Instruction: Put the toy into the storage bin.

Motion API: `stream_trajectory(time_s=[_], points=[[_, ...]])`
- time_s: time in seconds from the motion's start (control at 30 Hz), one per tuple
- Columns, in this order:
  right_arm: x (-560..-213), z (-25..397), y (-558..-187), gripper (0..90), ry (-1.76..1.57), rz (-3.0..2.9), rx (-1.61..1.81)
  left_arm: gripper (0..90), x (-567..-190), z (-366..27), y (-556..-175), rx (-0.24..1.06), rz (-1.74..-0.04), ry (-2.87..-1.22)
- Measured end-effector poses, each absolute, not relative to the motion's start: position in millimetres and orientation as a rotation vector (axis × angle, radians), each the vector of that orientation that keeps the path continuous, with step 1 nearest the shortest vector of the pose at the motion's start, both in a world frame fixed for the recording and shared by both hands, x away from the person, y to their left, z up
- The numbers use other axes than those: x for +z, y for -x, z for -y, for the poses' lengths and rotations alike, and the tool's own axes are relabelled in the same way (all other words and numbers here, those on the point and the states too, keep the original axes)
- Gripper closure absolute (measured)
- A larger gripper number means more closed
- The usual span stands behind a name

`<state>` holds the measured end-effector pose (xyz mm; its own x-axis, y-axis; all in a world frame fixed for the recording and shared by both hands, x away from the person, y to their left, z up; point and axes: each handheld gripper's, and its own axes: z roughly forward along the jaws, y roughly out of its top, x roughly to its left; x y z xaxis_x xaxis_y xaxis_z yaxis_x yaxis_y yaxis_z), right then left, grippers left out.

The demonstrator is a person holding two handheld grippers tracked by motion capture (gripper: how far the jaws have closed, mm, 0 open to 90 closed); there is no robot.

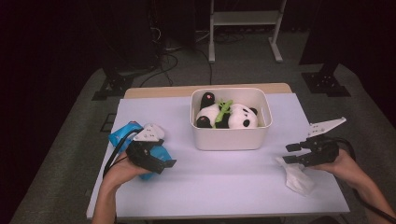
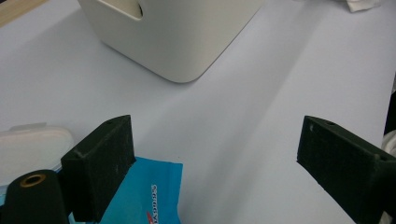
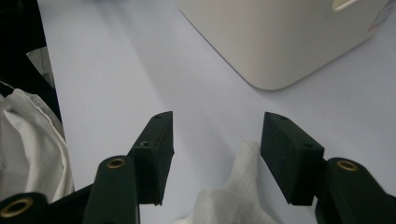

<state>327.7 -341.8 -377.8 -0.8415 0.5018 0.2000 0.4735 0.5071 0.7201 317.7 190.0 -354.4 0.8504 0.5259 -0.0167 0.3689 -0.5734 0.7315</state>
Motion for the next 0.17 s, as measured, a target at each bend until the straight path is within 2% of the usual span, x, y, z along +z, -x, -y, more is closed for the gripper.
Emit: stream_trajectory(time_s=[0.17], points=[[-382.9, 343.6, -317.3, 40.6, -0.890, -2.683, 1.288, 9.9, -353.2, -187.6, -316.9, 0.266, -0.641, -2.237]])
